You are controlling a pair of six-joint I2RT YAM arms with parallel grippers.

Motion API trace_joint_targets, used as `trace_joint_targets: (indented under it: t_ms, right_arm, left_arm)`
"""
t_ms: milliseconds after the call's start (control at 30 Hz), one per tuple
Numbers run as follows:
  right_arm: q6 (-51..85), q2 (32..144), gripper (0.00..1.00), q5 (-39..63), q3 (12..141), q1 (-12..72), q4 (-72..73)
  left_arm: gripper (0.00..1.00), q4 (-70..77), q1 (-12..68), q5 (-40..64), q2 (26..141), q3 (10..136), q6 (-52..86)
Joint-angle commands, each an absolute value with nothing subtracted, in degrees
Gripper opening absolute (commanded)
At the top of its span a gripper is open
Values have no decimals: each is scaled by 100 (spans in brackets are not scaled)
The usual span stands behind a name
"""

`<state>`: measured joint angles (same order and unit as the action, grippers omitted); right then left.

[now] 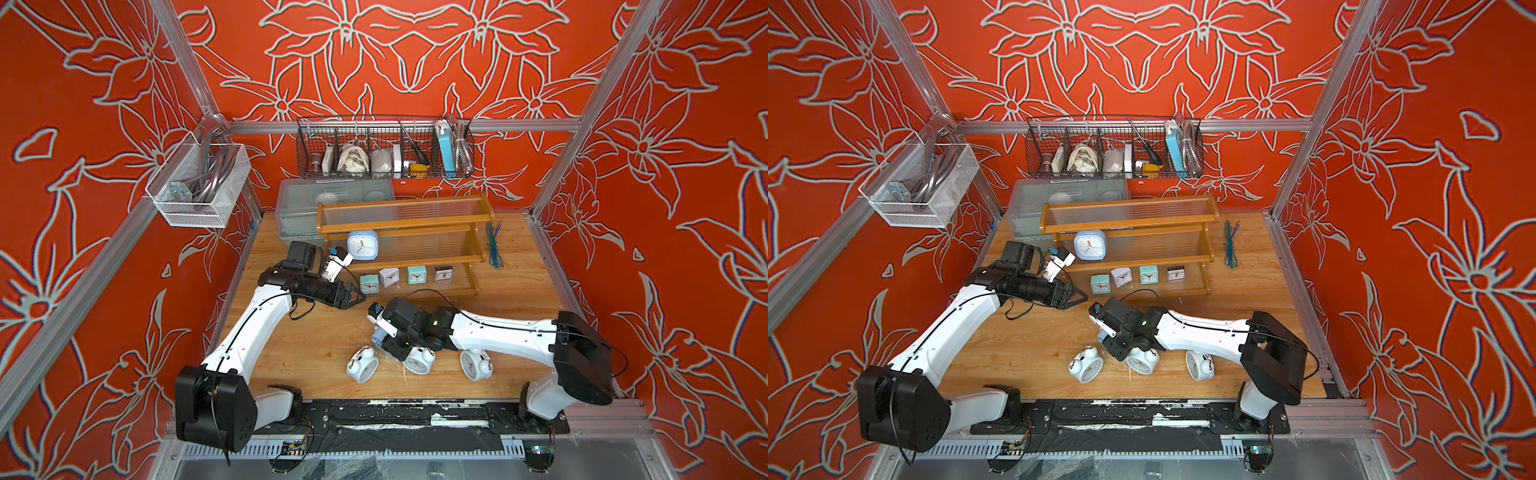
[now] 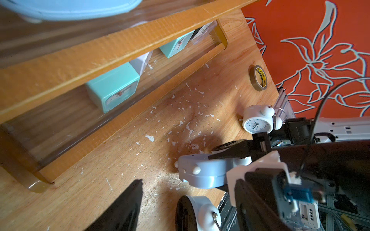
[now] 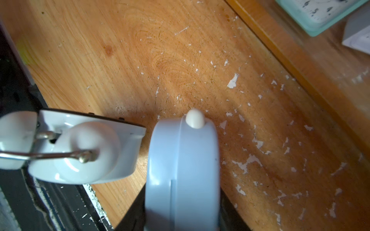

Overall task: Place the alarm clocks on the shelf by style
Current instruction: Pick up the alarm from the center of the board.

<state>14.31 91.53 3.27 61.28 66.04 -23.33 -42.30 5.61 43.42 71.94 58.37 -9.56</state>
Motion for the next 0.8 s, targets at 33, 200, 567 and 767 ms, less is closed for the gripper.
trace_joint_targets:
  t_ms: [33,200,567,767]
  right_arm:
    - [1507,8815,34,238,6315,6545,-2452]
    - [1873,8455,34,832,6316,6123,-2430]
    - [4764,7964,33,3076,6682,4270,-2993]
    - [6729,7366,28,3850,6196,3569,-2519]
  left_arm:
    - [73,-4184,536,4447,7102,5836,-1010]
    - [73,-4192,536,4506,7010,5879,-1227]
    - [75,-3876,726,5051,6726,6004,-2402]
    - [76,-4052,1566,4312,6647,6102,-3581]
